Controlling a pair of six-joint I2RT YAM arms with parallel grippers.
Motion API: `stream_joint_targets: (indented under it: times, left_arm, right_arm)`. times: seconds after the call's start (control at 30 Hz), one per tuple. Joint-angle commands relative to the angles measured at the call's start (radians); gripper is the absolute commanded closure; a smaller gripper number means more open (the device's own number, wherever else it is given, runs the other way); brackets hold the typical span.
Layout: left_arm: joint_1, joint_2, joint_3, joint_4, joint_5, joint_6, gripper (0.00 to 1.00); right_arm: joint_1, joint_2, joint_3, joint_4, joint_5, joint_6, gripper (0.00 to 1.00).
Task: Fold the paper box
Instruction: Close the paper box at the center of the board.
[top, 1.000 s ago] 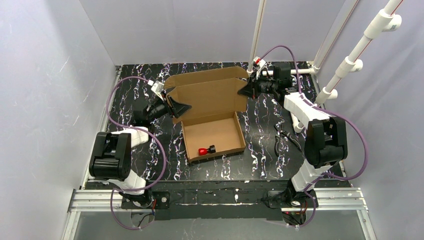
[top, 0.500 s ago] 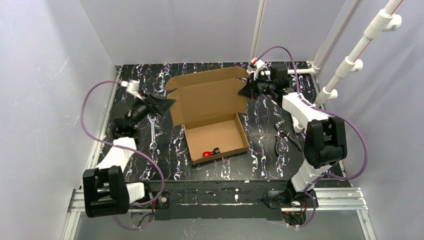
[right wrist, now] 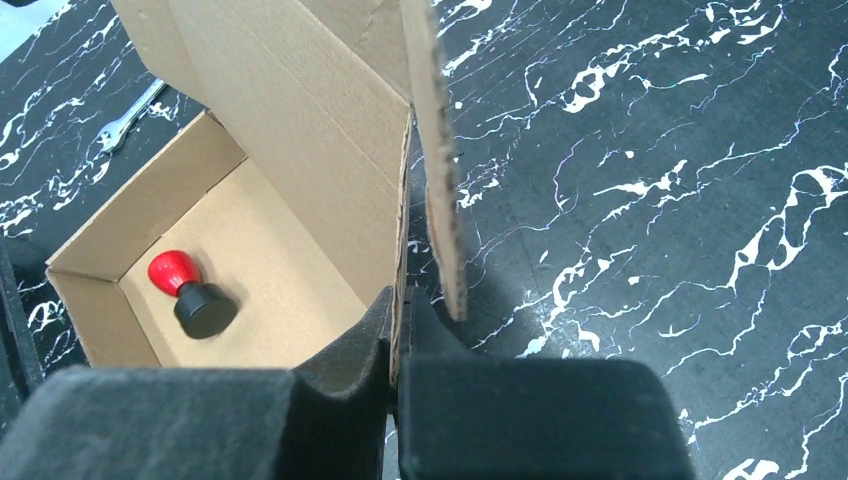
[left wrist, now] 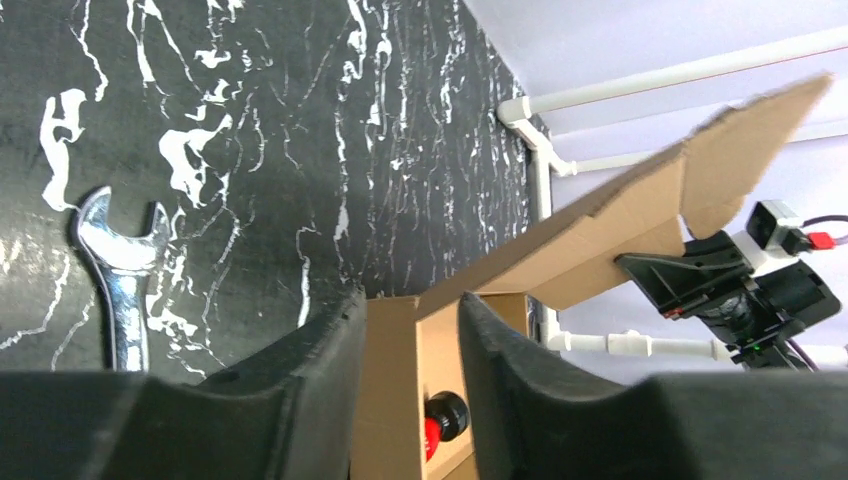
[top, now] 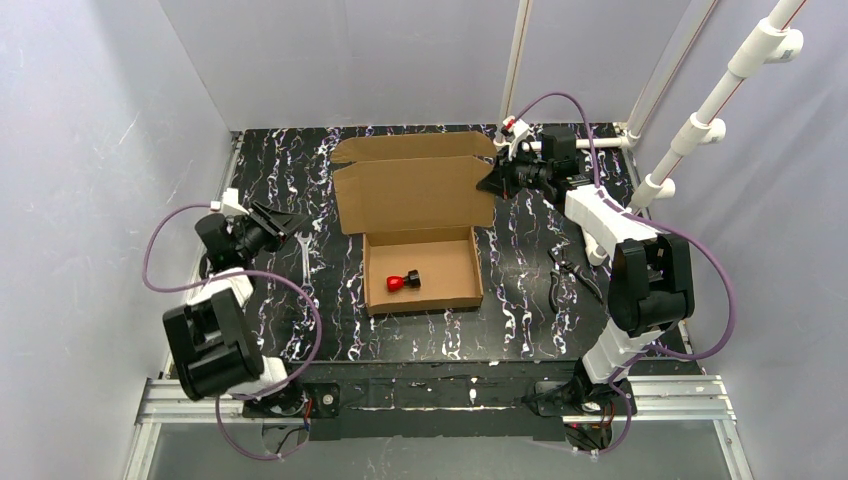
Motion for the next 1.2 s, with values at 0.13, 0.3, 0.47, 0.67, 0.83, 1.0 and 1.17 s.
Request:
stream_joint_targets:
  times: [0.13, 0.3, 0.47, 0.67, 0.83, 1.0, 1.17]
  left_arm:
    - [-0.137, 0.244, 0.213, -0.023, 0.029, 0.128, 0.75]
    - [-0.280, 0.352, 0.324, -0.005, 0.170, 0.184, 0.74]
    - [-0.327, 0.325, 0.285, 0.028, 0.257, 0.203, 0.68]
    - [-0.342, 0.307, 0.278, 0.043, 0.280, 0.199, 0.61]
    - [-0.336, 0.295, 0.275, 0.056, 0.312, 0.180, 0.57]
    - [-0.255, 0.222, 0.233, 0.056, 0.300, 0.125, 0.54]
    - [-0.230, 0.174, 0.171, 0.055, 0.297, 0.148, 0.47]
  right_arm:
    - [-0.002, -0.002, 0.024, 0.005, -0.051, -0.022, 0.99]
    - [-0.001, 0.009, 0.031, 0.006, -0.042, -0.016, 0.99]
    - [0.004, 0.015, 0.035, 0.005, -0.046, -0.013, 0.99]
    - [0.005, 0.014, 0.033, 0.005, -0.045, -0.014, 0.99]
    - [0.007, 0.006, 0.035, 0.002, -0.025, -0.024, 0.99]
    - [-0.001, -0.008, 0.037, -0.036, 0.056, -0.042, 0.99]
    - [-0.010, -0.002, 0.043, -0.031, 0.057, -0.027, 0.99]
